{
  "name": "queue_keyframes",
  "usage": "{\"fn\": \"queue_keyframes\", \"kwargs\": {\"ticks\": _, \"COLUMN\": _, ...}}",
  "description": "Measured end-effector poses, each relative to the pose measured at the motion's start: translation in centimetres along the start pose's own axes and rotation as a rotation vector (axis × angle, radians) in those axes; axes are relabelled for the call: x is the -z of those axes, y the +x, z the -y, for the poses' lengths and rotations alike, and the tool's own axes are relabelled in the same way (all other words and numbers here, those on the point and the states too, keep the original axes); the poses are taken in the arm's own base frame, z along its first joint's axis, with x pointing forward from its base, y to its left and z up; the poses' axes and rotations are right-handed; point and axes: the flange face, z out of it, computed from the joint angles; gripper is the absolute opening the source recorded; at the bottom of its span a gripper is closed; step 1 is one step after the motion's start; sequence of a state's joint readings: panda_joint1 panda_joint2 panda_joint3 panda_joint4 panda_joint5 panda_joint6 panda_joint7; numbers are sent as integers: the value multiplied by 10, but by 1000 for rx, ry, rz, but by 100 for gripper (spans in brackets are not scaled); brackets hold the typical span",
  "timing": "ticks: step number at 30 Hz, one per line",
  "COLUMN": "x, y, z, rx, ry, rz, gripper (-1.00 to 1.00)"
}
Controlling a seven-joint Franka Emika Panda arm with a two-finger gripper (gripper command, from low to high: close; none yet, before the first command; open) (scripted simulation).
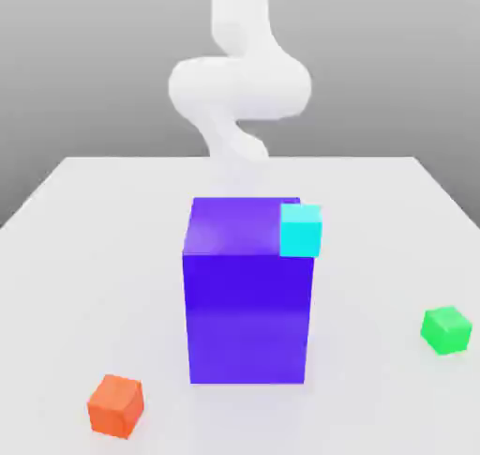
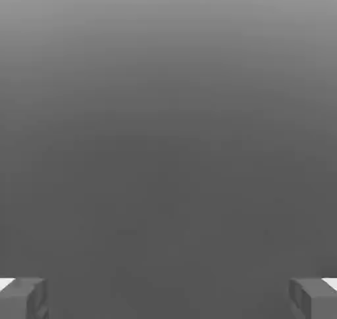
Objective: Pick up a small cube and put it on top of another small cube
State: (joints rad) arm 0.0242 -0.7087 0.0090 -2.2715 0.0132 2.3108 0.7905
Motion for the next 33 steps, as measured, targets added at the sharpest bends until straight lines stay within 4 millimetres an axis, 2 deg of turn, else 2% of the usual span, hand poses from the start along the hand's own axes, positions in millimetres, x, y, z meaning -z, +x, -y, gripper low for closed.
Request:
{"fn": "queue_keyframes", "kwargs": {"ticks": 7, "x": -102, "y": -23, "z": 47, "rx": 83, "ry": -58, "rz": 154, "gripper": 0}}
{"fn": "queue_keyframes", "kwargs": {"ticks": 11, "x": -161, "y": -48, "z": 69, "rx": 134, "ry": -95, "rz": 234, "gripper": 0}}
{"fn": "queue_keyframes", "kwargs": {"ticks": 15, "x": -220, "y": -83, "z": 88, "rx": 187, "ry": -134, "rz": 312, "gripper": 0}}
{"fn": "queue_keyframes", "kwargs": {"ticks": 20, "x": -290, "y": -146, "z": 107, "rx": 269, "ry": -182, "rz": 409, "gripper": 0}}
{"fn": "queue_keyframes", "kwargs": {"ticks": 23, "x": -331, "y": -182, "z": 110, "rx": 308, "ry": -218, "rz": 458, "gripper": 0}}
{"fn": "queue_keyframes", "kwargs": {"ticks": 28, "x": -397, "y": -252, "z": 106, "rx": 381, "ry": -280, "rz": 538, "gripper": 0}}
{"fn": "queue_keyframes", "kwargs": {"ticks": 33, "x": -454, "y": -333, "z": 90, "rx": 463, "ry": -344, "rz": 612, "gripper": 0}}
